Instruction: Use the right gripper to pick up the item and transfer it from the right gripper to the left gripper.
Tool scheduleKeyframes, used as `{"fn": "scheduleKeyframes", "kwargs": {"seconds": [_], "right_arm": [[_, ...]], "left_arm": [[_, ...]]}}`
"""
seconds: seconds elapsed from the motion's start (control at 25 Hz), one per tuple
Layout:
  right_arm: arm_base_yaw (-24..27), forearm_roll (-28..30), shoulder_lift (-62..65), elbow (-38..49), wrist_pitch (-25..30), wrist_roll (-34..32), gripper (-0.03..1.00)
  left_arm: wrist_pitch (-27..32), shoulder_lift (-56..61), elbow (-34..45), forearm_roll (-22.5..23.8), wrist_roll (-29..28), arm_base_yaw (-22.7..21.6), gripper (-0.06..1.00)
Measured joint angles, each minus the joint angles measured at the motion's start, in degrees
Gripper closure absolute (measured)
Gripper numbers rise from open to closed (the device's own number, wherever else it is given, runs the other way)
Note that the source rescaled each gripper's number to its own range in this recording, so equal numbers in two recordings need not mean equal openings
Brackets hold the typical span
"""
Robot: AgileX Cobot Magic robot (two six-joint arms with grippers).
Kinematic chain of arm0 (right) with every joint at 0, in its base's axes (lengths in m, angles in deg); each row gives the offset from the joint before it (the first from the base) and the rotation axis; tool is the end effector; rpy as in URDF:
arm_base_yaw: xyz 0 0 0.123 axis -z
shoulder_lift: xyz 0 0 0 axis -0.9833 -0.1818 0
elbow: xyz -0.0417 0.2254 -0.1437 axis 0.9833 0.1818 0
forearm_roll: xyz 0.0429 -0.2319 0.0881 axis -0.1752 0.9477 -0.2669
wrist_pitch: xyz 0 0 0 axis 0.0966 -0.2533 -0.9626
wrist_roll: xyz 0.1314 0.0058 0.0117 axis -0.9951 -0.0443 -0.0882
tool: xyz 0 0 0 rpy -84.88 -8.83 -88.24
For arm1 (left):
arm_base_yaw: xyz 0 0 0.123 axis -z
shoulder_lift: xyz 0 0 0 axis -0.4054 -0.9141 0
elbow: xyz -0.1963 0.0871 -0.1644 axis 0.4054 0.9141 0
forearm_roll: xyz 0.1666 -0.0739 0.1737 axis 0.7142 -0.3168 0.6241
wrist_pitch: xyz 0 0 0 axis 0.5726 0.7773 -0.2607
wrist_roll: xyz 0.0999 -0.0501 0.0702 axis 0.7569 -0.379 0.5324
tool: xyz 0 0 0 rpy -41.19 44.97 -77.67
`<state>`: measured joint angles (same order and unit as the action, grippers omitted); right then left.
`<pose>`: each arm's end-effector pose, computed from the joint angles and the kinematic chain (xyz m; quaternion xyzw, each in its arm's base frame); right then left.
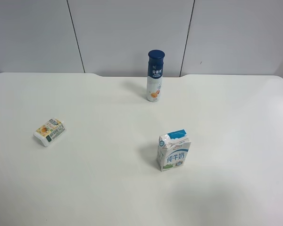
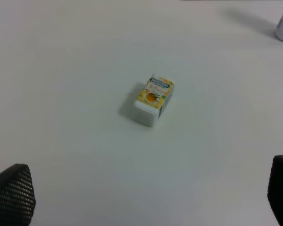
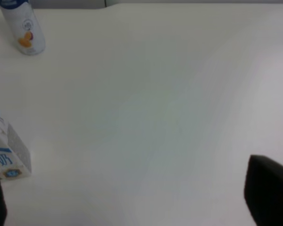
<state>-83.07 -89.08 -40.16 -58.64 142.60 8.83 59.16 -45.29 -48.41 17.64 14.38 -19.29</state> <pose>0.0445 0.0065 0.2581 -0.0480 0.8539 0.0199 0.5178 0.0245 -0.0059 0.2891 0.0285 0.8392 -0.0429 0.5414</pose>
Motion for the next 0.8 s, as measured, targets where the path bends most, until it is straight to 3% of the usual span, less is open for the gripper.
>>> {"fn": "scheduleKeyframes", "kwargs": {"seconds": [0.28,0.8], "right_arm": [[0.0,0.0,0.0,0.0,0.0,0.0,-0.03],[0.0,0.0,0.0,0.0,0.0,0.0,-0.03]], "left_arm": [[-4.2,0.0,7.1,0.9,-0.1,0.0,-0.06],[-5.2,0.0,7.3,0.9,-0.2,0.0,-0.06]]}}
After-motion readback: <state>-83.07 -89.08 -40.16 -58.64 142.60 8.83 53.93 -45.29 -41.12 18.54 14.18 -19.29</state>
